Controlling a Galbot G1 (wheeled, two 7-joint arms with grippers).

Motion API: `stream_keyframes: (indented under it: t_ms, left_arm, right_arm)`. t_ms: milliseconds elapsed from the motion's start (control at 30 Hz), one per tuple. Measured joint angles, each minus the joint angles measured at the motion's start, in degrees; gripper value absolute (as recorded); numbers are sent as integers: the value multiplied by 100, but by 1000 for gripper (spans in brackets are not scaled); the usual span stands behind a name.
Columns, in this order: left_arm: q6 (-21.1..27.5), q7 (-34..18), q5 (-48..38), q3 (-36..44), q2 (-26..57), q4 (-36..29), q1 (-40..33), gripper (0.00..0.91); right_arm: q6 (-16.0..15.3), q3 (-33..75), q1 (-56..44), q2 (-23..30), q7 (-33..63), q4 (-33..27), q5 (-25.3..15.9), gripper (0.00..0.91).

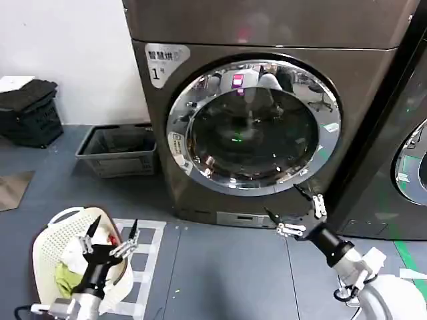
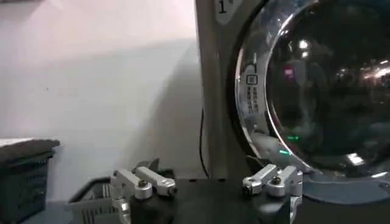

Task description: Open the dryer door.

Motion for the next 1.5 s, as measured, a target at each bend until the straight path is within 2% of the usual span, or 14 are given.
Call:
stream_keyframes:
  t_ms: [733,1500]
  left_arm:
    - [-50,6,282,120,-112,-57,163,907]
    - [-87,13,353,122,-182,-87,240,907]
  right_arm:
    - [-177,-1327,1246,-421,301,-524,441,907]
    - [-366,-2395,2644,-402,616,-953,783,907]
